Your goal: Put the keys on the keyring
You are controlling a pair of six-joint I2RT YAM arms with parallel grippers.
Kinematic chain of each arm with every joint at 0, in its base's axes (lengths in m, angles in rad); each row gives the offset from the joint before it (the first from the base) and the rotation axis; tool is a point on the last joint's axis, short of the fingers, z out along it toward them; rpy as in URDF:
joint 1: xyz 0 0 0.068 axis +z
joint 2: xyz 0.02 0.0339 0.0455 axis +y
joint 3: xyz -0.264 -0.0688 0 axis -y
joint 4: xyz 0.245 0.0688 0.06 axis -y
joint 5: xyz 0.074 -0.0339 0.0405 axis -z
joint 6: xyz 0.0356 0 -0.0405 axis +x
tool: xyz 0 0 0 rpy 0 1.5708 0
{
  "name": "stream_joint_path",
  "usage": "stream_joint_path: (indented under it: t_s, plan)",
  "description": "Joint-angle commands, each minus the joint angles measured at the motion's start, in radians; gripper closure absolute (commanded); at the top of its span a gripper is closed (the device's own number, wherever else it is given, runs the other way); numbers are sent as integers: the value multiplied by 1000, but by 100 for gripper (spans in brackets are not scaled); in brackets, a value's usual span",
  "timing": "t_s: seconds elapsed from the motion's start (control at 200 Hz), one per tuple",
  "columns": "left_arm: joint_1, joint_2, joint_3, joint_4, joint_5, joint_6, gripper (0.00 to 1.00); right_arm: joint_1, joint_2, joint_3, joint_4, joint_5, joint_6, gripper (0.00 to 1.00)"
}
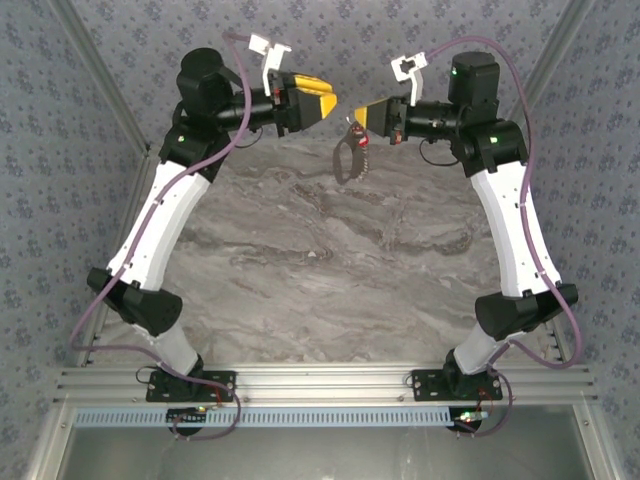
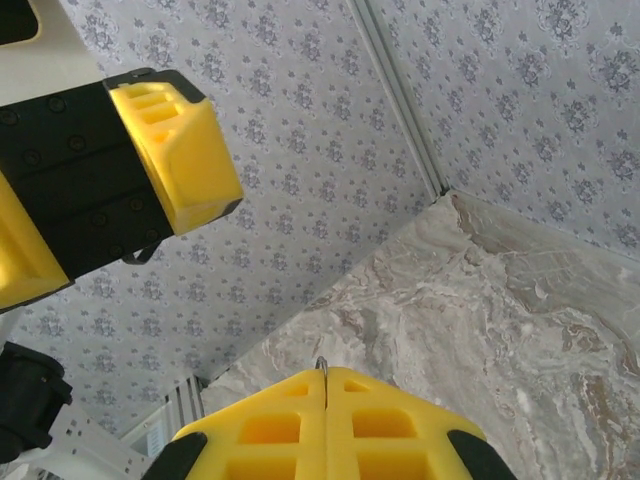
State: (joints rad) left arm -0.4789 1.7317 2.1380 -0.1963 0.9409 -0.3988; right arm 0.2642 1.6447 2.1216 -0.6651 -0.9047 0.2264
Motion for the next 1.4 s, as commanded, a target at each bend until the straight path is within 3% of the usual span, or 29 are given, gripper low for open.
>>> stream_joint_path:
  t_s: [0.0, 0.345, 0.714, 0.969, 1.099, 1.304, 1.399]
  plan:
    - [-18, 51, 76, -157, 67, 84, 56, 5, -14, 19, 12, -25, -13, 100]
    - [-23, 78, 95, -179, 57, 101, 56, 9, -18, -5, 59, -62, 28, 100]
    - [-32, 92, 90, -125, 68, 62, 60, 7, -23, -56, 224, -116, 136, 100]
    - [-40, 104, 91, -85, 76, 34, 74, 6, -22, -69, 265, -129, 166, 100]
    - [-43, 111, 92, -49, 80, 10, 93, 5, -22, -74, 268, -128, 168, 100]
    - [-43, 112, 91, -16, 82, -9, 100, -9, -26, -79, 283, -125, 185, 100]
    - [-42, 111, 95, -7, 81, -15, 100, -51, -58, -155, 417, -121, 286, 67]
